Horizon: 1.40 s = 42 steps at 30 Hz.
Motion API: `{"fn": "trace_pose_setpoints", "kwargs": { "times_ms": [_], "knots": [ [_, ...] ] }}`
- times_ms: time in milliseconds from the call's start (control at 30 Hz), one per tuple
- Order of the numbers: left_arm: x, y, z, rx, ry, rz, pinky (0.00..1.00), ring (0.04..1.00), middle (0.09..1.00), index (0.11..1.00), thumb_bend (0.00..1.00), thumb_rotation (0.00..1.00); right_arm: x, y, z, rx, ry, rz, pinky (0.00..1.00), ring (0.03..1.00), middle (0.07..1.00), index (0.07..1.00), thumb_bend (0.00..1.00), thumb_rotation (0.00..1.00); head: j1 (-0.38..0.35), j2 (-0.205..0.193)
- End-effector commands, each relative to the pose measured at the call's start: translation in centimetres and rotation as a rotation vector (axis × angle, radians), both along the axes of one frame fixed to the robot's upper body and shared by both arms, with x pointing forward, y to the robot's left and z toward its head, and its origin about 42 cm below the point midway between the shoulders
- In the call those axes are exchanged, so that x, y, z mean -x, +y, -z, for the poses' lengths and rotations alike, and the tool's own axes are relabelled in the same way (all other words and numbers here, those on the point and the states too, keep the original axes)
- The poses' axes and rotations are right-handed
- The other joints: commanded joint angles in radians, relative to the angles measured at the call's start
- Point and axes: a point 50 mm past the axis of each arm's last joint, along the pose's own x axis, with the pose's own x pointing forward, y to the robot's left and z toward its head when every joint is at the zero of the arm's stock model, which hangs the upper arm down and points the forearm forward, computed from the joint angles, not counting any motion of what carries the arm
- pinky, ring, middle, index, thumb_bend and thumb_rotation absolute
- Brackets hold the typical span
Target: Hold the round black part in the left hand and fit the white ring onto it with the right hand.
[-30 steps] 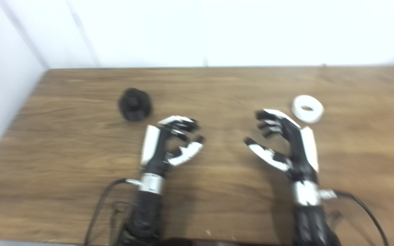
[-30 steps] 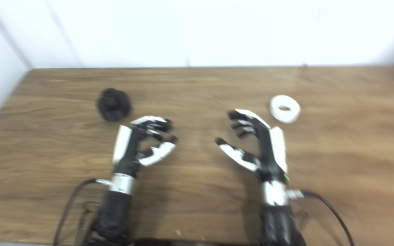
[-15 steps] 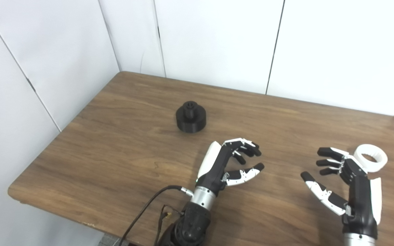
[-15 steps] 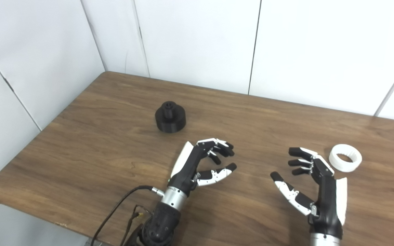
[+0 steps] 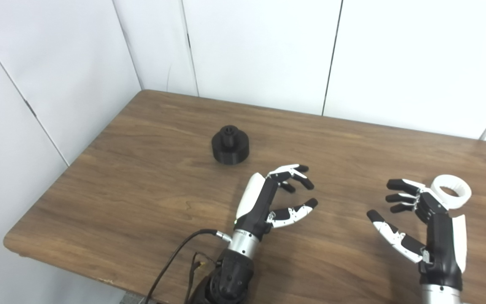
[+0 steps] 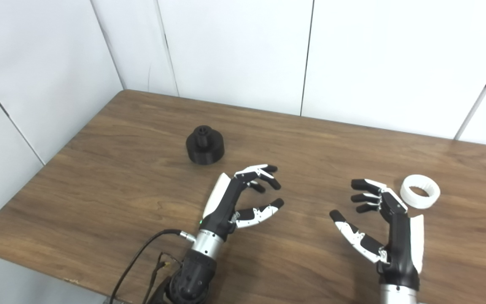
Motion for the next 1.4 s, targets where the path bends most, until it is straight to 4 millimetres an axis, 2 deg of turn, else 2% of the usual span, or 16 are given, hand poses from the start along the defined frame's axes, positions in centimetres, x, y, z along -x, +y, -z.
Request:
{"fn": "trace_pose_setpoints", "kwargs": {
  "times_ms": [0,167,300,533,767,867,967,1100,1167,1367],
  "knots": [
    [-1.2,2.0,-2.3,-0.073,-0.085,-0.054,0.72,0.848,0.868,0.727,0.66,0.11,1.1,-1.9,2.9,0.039,0.094,0.022,0.47,0.582,0.664,0.645,0.63,0.09,0.001,0.001],
    [-1.7,3.9,-4.1,-0.128,-0.123,-0.094,0.73,0.866,0.895,0.803,0.7,0.17,1.1,-1.9,3.0,0.04,0.099,0.023,0.46,0.574,0.661,0.645,0.63,0.08,0.001,0.0],
    [-2.3,5.6,-5.8,-0.206,-0.171,-0.119,0.8,0.896,0.909,0.849,0.7,0.22,1.0,-1.8,3.1,0.037,0.098,0.018,0.46,0.57,0.66,0.645,0.63,0.08,0.003,-0.002],
    [-3.0,8.6,-8.3,-0.307,-0.206,-0.171,0.78,0.895,0.914,0.859,0.74,0.27,0.8,-1.8,3.1,0.037,0.098,0.02,0.46,0.575,0.659,0.642,0.63,0.07,0.004,-0.004],
    [-3.7,10.8,-9.4,-0.421,-0.206,-0.247,0.79,0.911,0.913,0.862,0.76,0.32,0.7,-1.9,3.2,0.037,0.105,0.017,0.47,0.579,0.664,0.646,0.63,0.08,0.011,-0.007],
    [-4.1,11.9,-9.8,-0.459,-0.199,-0.282,0.83,0.938,0.926,0.868,0.78,0.35,0.6,-1.9,3.3,0.04,0.108,0.017,0.46,0.575,0.661,0.645,0.63,0.08,0.014,-0.009],
    [-4.9,13.3,-10.1,-0.497,-0.184,-0.31,0.91,0.986,0.963,0.897,0.8,0.39,0.5,-1.7,3.3,0.041,0.11,0.018,0.46,0.572,0.66,0.643,0.63,0.09,0.017,-0.01],
    [-5.8,15.1,-10.6,-0.547,-0.167,-0.344,0.96,1.0,0.997,0.92,0.82,0.42,0.4,-1.6,3.3,0.039,0.107,0.012,0.46,0.575,0.661,0.642,0.62,0.09,0.017,-0.011],
    [-6.3,15.9,-10.7,-0.564,-0.167,-0.352,0.99,1.0,1.0,0.923,0.85,0.42,0.4,-1.5,3.3,0.037,0.108,0.009,0.46,0.58,0.664,0.644,0.62,0.09,0.017,-0.013],
    [-7.7,17.5,-10.9,-0.624,-0.12,-0.368,0.99,1.0,1.0,0.945,0.97,0.54,0.4,-1.4,3.4,0.036,0.114,0.009,0.47,0.588,0.668,0.646,0.62,0.1,0.013,-0.013]
  ]
}}
